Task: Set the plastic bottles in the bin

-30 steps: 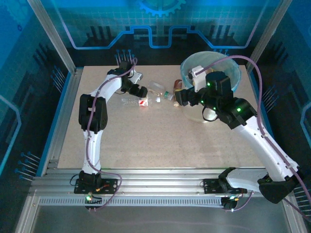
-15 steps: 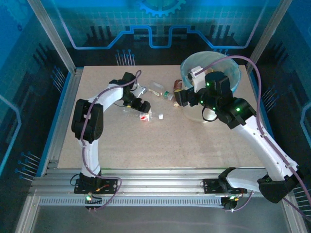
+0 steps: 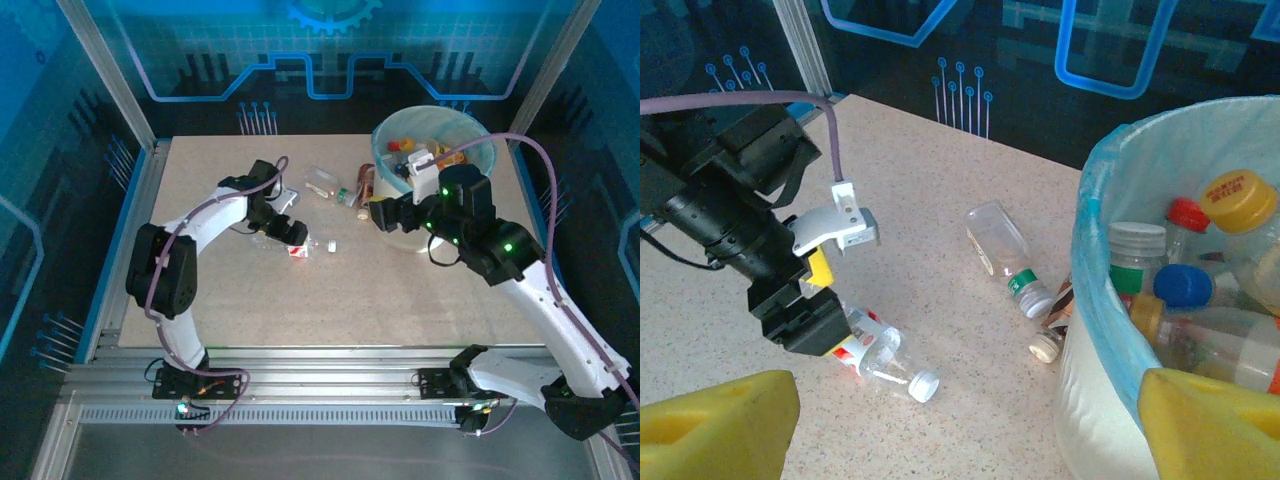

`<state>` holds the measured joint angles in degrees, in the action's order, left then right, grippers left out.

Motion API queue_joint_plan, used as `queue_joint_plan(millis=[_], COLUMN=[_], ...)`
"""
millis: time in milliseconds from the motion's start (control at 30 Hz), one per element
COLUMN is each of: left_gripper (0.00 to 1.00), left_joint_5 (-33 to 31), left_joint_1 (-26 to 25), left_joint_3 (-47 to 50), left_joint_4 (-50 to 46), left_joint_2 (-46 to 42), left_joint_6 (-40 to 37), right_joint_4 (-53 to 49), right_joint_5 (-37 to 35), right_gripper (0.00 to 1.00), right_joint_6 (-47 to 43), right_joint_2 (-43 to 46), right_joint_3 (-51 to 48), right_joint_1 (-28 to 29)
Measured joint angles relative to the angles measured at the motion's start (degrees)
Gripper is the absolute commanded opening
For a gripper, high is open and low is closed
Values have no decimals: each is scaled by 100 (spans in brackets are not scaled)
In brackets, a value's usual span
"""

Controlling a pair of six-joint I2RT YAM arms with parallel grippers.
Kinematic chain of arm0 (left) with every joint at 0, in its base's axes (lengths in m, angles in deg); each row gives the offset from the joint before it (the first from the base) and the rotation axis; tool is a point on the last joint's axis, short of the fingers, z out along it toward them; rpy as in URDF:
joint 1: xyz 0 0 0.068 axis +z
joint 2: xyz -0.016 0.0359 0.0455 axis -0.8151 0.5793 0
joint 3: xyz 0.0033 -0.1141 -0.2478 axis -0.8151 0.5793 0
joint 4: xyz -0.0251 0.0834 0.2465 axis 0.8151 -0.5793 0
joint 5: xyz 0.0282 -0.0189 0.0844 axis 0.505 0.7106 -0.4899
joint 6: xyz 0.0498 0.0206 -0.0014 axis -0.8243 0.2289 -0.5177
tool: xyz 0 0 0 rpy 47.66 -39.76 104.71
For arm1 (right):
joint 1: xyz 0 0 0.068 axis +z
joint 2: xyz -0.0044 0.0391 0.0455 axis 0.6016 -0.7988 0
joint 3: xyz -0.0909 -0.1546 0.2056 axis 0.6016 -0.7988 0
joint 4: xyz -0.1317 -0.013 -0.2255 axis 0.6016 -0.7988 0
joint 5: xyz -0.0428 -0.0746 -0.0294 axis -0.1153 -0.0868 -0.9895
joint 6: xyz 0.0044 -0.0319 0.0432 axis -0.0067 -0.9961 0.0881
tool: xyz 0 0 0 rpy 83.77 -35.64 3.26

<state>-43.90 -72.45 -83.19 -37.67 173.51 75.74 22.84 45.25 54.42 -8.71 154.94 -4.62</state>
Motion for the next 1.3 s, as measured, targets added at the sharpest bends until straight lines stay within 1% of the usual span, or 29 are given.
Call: queue_joint_plan(millis=[67,233,533,667,800,1000,1300], left_gripper=[99,99,99,98,93,78,69], left_joint_5=[-74,-299,-546,-564,-560,-533,-538], left_joint_1=[-39,-179,-446,-472,-496,-597,-601], left_joint_3=[251,688,839,986,1134,1204,1204], left_joint_4=[79,122,127,133,142,144,118], left_joint_2=[-151,-284,-352,-402,-400,-400,-525], left_joint_6=[52,175,299,319,326,404,422], right_joint_4=[2,-2,2,-2,0,-2,-7], right_joint_5=[-7,-42,-42,-42,-44,-42,-44], right_gripper=[91,92,92,92,92,92,92], right_joint_6=[0,2,4,4,4,4,4], right_joint_2=[127,264,291,293,293,293,293], right_joint_3=[-96,-249,-352,-400,-404,-404,-404], right_joint_1=[0,-2,-7,-7,-13,-15,-17])
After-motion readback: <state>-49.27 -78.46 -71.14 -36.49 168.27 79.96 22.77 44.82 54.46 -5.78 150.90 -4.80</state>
